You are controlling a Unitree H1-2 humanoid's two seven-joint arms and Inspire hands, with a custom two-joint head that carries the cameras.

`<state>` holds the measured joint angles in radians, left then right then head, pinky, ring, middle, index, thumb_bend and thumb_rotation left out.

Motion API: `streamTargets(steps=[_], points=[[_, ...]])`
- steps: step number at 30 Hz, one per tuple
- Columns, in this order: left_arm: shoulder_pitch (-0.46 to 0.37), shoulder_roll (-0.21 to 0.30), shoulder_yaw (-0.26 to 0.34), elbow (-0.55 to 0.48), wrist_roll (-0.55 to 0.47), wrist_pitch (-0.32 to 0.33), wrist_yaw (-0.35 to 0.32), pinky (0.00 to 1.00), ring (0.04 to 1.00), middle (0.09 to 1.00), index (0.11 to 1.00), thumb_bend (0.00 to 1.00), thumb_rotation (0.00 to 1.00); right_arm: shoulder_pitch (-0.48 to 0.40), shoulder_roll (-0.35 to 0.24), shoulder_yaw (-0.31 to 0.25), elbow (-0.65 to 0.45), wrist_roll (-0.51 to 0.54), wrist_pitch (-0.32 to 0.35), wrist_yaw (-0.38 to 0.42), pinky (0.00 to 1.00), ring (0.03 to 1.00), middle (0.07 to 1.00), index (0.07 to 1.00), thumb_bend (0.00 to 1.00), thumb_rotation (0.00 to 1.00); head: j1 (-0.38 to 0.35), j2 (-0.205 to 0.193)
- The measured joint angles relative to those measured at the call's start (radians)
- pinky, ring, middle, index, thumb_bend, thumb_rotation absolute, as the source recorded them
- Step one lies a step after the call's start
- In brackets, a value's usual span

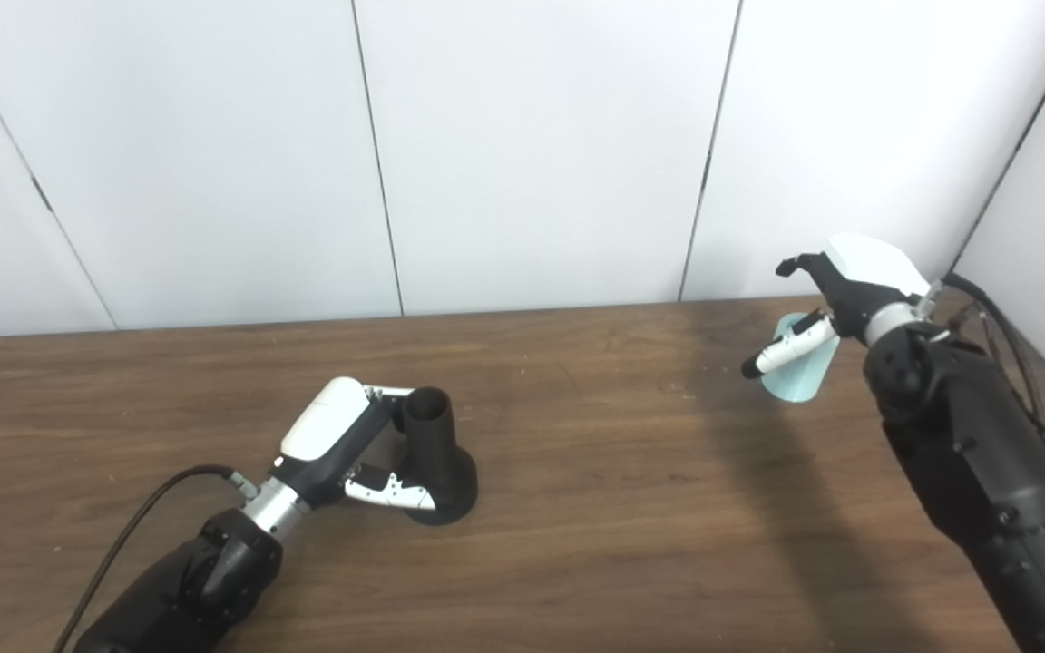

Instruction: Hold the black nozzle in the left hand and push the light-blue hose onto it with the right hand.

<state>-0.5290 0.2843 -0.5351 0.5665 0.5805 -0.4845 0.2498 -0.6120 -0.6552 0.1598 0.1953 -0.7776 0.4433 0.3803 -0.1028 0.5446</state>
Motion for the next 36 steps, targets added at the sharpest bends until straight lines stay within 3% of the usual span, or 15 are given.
streamTargets(steps=[12, 20, 23, 25, 36], points=[[-0.002, 0.0, -0.006, 0.0, 0.0, 0.0, 0.007, 0.46, 0.45, 0.41, 0.395, 0.65, 0.44, -0.086, 0.0, 0.091, 0.132, -0.025, 0.011, 0.052, 0.65, 0.857, 0.9, 0.849, 1.0, 0.35, 0.002, 0.009], [-0.003, 0.001, -0.008, 0.0, -0.001, 0.0, 0.008, 0.46, 0.456, 0.424, 0.419, 0.65, 0.44, -0.108, 0.0, 0.112, 0.165, -0.033, 0.001, 0.053, 0.63, 0.83, 0.878, 0.848, 1.0, 0.33, 0.0, 0.011], [-0.003, 0.001, -0.008, 0.0, -0.001, 0.0, 0.008, 0.46, 0.453, 0.422, 0.414, 0.65, 0.44, -0.117, 0.0, 0.12, 0.173, -0.035, -0.003, 0.053, 0.61, 0.781, 0.848, 0.847, 1.0, 0.33, 0.0, 0.012], [-0.003, 0.001, -0.008, 0.0, -0.001, 0.0, 0.008, 0.46, 0.458, 0.421, 0.413, 0.65, 0.44, -0.119, 0.0, 0.126, 0.174, -0.035, -0.004, 0.053, 0.56, 0.694, 0.799, 0.831, 1.0, 0.29, -0.002, 0.015], [-0.003, 0.001, -0.008, -0.001, -0.002, 0.0, 0.008, 0.47, 0.468, 0.426, 0.411, 0.65, 0.44, -0.118, -0.001, 0.128, 0.174, -0.035, 0.004, 0.053, 0.48, 0.61, 0.711, 0.805, 1.0, 0.22, 0.0, 0.028]])
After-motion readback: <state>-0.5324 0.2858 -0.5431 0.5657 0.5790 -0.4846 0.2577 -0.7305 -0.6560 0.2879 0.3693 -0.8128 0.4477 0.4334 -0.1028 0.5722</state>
